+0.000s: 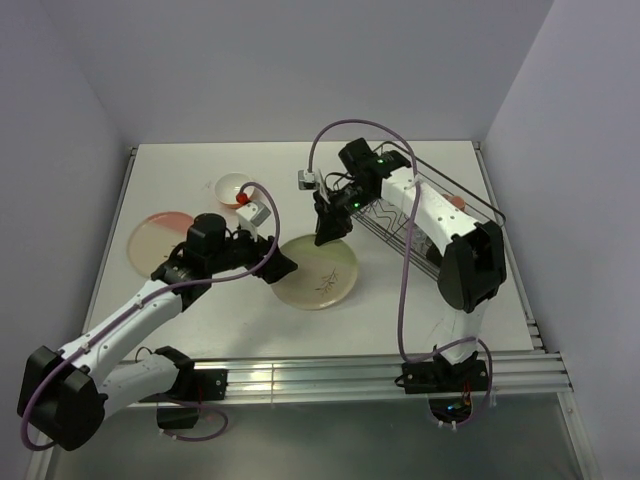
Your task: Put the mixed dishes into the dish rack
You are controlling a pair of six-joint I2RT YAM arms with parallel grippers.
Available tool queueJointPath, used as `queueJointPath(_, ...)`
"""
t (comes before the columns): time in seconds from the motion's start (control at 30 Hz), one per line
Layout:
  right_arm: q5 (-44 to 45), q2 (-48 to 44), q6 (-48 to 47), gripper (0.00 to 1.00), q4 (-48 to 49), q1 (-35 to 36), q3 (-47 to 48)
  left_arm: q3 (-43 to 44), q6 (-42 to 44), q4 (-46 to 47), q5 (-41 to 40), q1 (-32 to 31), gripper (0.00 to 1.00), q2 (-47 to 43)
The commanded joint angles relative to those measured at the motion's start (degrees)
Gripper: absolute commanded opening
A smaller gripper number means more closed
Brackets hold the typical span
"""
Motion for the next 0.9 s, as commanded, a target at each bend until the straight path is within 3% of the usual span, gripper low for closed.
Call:
queueJointPath(0.0, -4.85, -5.79, 3.86, 0.00, 2.19, -0.32, 0.33, 2.41, 2.31, -0.92, -2.12, 0.05, 0.88, -0.16)
queueJointPath(0.1, -3.19, -7.20, 5.00, 0.00, 3.77, -0.41, -0.20, 3.20, 1.70, -1.72, -5.01, 0.05, 0.89, -0.33)
queueJointPath(0.47, 1.56, -11.60, 12.55, 0.00, 9.92, -2.78, 3.48, 7.86, 0.38, -3.21, -23.64, 0.14, 0.94, -13.95)
queueJointPath(0.87, 6.91, -12.22, 31.19, 0.00, 21.96, -12.88, 15.26, 0.40, -5.68, -1.10, -26.56, 0.14, 0.94, -21.86)
